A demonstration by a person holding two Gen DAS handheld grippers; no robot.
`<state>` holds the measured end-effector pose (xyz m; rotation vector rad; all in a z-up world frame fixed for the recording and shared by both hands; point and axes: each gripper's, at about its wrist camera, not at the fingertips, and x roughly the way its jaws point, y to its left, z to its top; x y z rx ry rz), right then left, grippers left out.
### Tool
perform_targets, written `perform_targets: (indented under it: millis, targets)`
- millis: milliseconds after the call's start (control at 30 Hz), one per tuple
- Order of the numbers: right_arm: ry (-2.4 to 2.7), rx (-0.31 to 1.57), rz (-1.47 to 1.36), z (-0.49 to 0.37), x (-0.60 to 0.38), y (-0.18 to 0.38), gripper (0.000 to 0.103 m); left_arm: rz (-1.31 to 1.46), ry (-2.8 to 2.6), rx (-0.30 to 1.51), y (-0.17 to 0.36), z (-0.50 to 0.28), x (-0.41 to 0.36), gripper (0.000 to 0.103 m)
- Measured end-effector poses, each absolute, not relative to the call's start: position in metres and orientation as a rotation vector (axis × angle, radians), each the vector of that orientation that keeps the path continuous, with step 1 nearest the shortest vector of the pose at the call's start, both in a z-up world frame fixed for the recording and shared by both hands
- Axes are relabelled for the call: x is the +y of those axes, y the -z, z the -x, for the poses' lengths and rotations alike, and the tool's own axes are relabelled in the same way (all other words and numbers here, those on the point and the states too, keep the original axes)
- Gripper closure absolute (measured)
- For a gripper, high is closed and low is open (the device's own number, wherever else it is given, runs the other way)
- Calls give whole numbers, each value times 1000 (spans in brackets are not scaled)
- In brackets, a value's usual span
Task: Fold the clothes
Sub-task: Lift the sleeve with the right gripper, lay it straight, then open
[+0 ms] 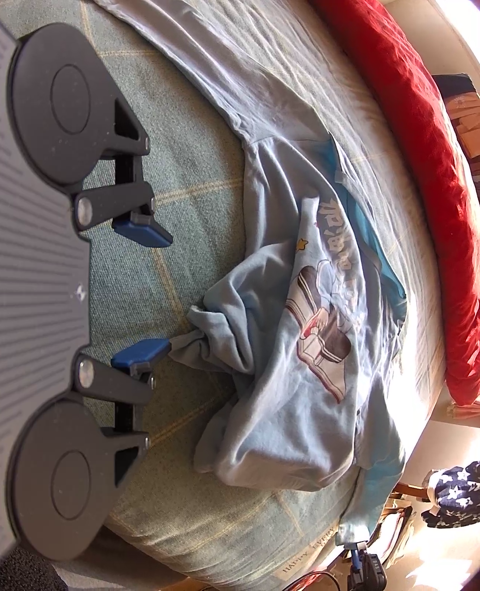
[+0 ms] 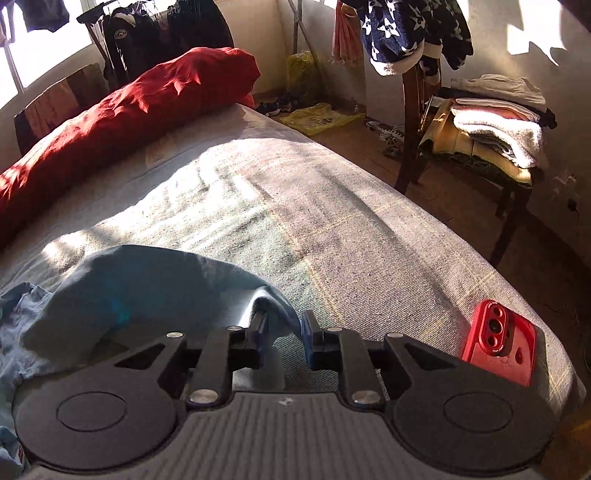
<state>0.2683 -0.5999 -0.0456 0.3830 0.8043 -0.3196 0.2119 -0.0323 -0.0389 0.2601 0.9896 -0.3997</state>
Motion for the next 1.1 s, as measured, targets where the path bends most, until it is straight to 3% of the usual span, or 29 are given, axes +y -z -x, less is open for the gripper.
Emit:
perform_targets:
  millis: [133,300,700,767,833,1100]
  targets:
    - [280,793,-456,-252,-597,43,64,-265,404,992,40,-211,-34,45]
    - [266,794,-534,-242,-597,51,56,-265,413,992,40,-209,-35,45]
    - [242,726,-836,-279,-610,102,56,-275,399,1002,39,-211,-36,45]
    - [253,710,-814,-285,-610,101,60,-278,395,1006,39,-213,-35,45]
    - [278,718,-736,-289,-609,96,95,-281,391,1010,40,-215,-35,45]
    - [354,718,-553,-282,-621,75,98,-282,382,1020,44,-219,-32,45]
